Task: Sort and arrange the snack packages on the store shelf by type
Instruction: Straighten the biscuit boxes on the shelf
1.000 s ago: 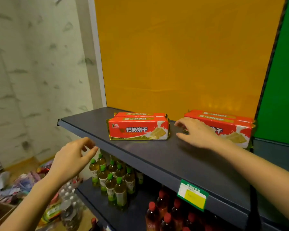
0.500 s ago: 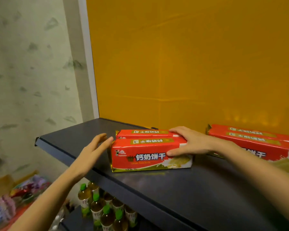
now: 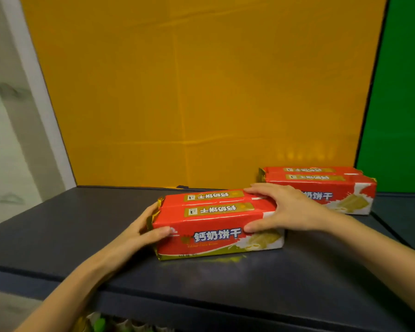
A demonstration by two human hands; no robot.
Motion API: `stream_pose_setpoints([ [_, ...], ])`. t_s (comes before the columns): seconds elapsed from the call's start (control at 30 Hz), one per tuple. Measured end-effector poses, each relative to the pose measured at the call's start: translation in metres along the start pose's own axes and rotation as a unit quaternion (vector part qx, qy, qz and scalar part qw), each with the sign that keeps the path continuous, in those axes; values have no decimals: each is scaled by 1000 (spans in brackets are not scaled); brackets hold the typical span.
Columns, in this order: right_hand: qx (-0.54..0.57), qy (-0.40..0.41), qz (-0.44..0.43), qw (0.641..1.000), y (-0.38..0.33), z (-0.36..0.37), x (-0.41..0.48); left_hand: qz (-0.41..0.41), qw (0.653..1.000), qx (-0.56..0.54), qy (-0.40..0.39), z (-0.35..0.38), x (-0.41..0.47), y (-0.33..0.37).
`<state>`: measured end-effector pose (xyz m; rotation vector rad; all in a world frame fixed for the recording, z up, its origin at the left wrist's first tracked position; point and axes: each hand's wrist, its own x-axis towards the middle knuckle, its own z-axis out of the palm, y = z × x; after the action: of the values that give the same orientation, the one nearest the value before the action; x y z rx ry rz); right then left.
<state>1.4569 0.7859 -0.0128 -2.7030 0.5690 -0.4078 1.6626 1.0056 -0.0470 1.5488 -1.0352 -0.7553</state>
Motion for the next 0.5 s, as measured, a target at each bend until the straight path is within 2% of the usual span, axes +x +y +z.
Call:
stream_pose_setpoints([
  [0.1, 22, 25, 40, 999, 9, -3, -25, 22, 998, 59, -28, 6, 13, -8],
  [0.2, 99, 60, 72, 991, 23, -5, -55, 40, 996, 61, -50, 24, 25, -8],
  [0.33, 273, 92, 127, 949, 51, -17, -98, 54, 992, 44, -102, 53, 40, -3],
  [0.5, 341, 126, 179, 914, 87, -34, -127, 70, 985, 46, -154, 99, 67, 6],
])
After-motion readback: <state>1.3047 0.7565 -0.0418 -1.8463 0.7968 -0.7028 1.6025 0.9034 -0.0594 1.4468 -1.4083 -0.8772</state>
